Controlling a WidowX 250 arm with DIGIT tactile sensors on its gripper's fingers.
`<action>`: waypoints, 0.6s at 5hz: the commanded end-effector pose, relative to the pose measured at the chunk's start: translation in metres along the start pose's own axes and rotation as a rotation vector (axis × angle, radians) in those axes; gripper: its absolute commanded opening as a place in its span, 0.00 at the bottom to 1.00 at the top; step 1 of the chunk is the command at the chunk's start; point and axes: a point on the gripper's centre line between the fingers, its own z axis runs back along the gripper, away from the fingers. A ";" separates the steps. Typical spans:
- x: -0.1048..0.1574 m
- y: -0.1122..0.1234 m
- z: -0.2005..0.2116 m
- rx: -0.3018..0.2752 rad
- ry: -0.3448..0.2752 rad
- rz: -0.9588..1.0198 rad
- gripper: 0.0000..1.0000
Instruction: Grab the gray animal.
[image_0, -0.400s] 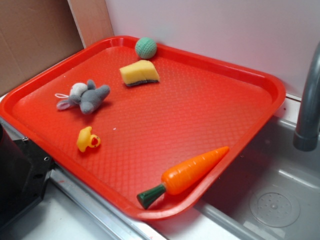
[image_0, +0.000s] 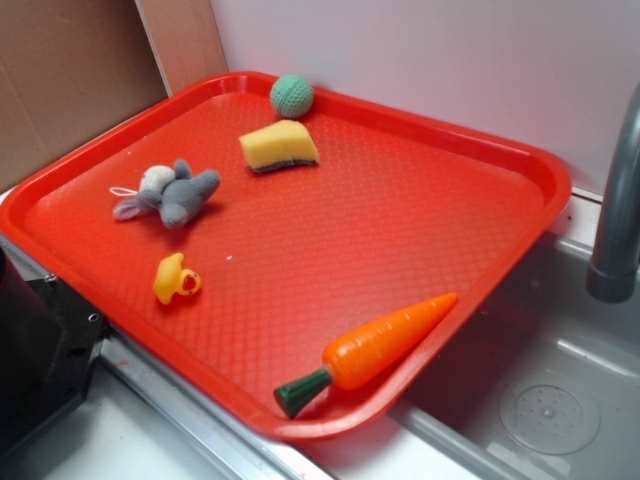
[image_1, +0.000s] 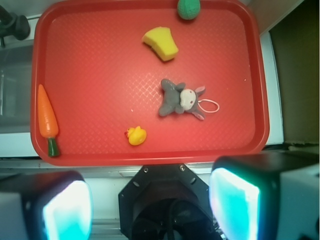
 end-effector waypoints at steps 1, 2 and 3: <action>0.011 0.000 -0.003 0.016 -0.014 0.064 1.00; 0.015 0.003 -0.006 0.010 -0.019 0.112 1.00; 0.017 0.011 -0.013 -0.018 -0.053 0.364 1.00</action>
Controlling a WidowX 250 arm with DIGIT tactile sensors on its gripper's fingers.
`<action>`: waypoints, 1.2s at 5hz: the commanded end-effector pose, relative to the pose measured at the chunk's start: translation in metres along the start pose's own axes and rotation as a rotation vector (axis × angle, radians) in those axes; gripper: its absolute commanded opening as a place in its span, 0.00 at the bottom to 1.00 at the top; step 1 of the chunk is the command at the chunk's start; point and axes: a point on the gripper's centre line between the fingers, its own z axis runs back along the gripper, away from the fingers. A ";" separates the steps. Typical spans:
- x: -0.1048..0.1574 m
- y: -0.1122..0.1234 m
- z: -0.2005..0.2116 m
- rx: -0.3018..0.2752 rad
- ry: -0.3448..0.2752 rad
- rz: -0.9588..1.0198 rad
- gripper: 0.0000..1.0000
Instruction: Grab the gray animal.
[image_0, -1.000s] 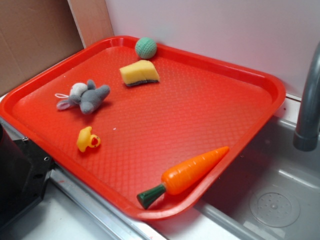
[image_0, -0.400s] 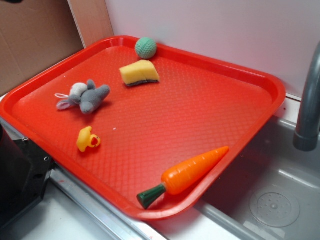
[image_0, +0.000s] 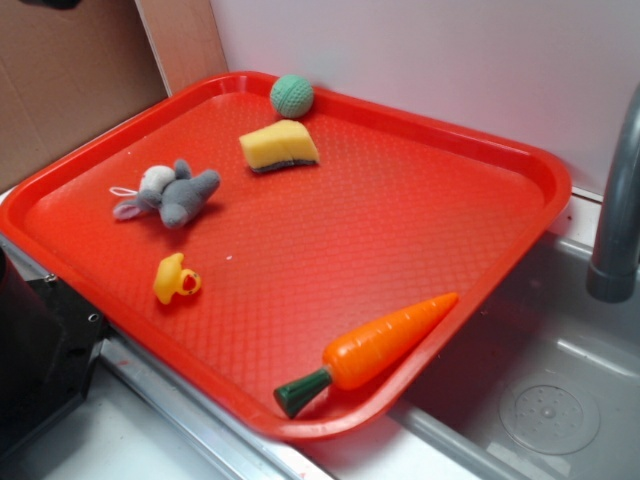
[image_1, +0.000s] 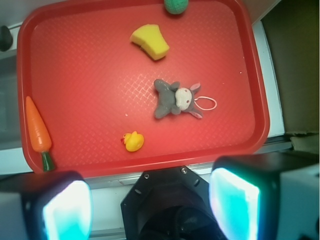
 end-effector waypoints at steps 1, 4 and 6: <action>0.016 0.018 -0.015 -0.041 -0.079 0.508 1.00; 0.045 0.046 -0.081 0.036 -0.112 1.241 1.00; 0.050 0.058 -0.130 0.123 -0.111 1.361 1.00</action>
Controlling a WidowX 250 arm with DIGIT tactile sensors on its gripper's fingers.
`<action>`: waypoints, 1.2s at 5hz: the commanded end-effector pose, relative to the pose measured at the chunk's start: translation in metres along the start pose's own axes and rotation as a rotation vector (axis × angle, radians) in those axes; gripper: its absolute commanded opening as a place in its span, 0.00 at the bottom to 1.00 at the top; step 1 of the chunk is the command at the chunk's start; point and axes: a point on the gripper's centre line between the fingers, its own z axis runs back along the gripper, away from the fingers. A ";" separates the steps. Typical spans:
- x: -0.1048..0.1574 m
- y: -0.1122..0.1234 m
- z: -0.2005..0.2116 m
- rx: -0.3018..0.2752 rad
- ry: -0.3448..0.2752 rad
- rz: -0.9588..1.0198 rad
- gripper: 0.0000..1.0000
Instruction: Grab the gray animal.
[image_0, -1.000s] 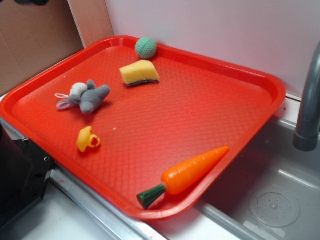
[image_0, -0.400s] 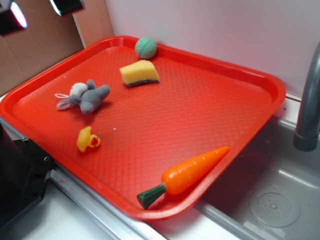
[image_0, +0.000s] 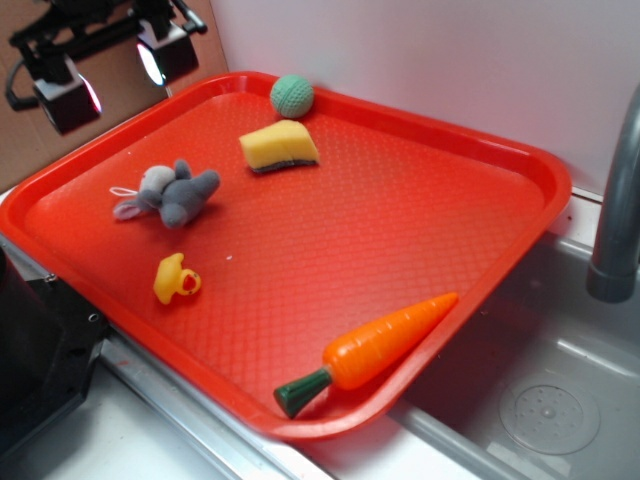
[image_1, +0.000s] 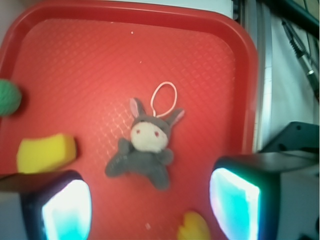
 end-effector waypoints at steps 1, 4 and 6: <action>0.008 0.004 -0.042 0.051 -0.081 0.056 1.00; -0.002 0.008 -0.093 0.055 -0.180 0.061 1.00; 0.000 0.009 -0.083 0.019 -0.159 0.028 0.00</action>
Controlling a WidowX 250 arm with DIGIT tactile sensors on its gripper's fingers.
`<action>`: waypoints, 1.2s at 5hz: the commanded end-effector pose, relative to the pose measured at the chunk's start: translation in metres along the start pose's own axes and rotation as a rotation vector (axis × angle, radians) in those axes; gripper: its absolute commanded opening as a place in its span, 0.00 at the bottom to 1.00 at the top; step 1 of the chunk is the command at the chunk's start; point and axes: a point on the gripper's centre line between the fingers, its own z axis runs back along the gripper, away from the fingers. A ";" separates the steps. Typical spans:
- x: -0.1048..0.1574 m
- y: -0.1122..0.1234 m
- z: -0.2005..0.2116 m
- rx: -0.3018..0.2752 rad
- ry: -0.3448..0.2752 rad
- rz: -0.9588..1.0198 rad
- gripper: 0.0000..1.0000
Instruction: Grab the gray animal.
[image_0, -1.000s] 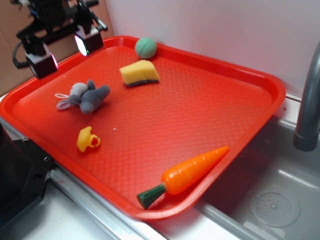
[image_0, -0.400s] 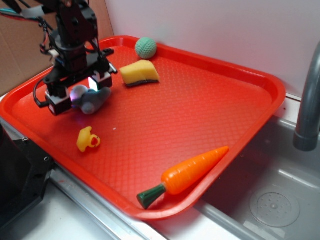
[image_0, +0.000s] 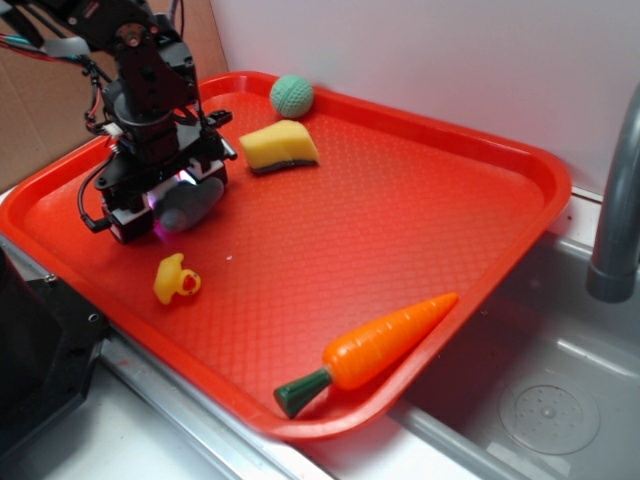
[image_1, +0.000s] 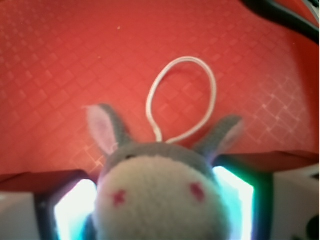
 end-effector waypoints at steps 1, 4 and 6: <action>0.011 -0.004 0.032 -0.074 -0.002 -0.172 0.00; 0.004 -0.038 0.119 -0.101 0.183 -0.899 0.00; 0.002 -0.035 0.166 -0.173 0.211 -1.299 0.00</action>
